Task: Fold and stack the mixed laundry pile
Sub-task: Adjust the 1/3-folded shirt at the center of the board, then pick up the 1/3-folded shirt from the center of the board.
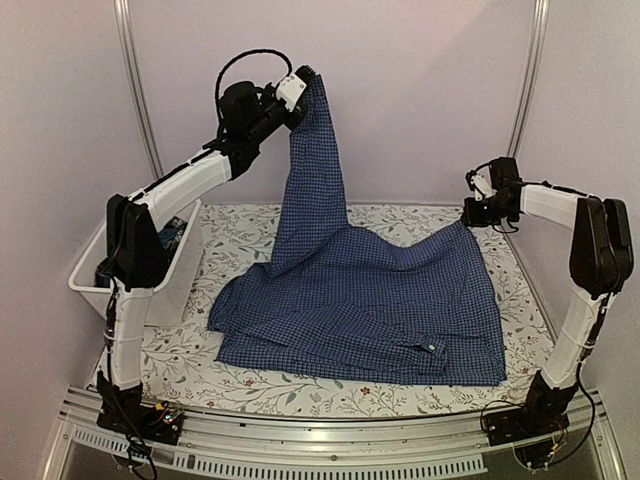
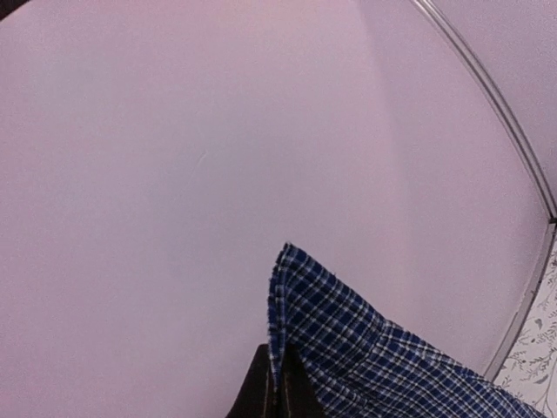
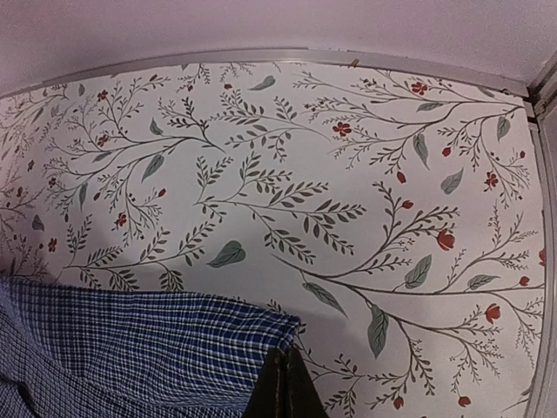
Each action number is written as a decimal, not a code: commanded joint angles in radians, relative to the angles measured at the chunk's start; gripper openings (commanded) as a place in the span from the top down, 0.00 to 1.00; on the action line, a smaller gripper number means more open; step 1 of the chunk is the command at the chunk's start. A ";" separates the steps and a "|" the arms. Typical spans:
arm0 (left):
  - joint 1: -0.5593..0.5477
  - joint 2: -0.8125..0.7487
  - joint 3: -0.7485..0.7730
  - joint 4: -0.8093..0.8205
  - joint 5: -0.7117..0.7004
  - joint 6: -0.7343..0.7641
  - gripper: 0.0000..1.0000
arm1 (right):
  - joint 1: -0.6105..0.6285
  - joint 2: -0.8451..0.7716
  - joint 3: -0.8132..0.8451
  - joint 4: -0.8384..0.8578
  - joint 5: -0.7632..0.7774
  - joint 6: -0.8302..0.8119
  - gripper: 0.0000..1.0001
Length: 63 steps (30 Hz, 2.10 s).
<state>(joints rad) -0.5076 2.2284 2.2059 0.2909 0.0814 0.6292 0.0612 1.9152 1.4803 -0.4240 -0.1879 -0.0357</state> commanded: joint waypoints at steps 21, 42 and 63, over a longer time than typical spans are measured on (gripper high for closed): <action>-0.031 0.203 0.127 0.111 0.039 0.182 0.97 | -0.011 -0.195 -0.276 0.246 -0.062 0.143 1.00; 0.181 0.288 0.295 -0.185 -0.247 -0.670 0.52 | -0.012 -0.216 -0.320 0.169 -0.122 0.157 1.00; 0.148 -0.159 -0.620 -0.600 0.257 -1.020 0.48 | -0.014 -0.202 -0.327 0.172 -0.135 0.134 1.00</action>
<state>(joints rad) -0.3431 1.9972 1.5368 -0.2317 0.3027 -0.4488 0.0517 1.7374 1.1690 -0.2462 -0.3214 0.1127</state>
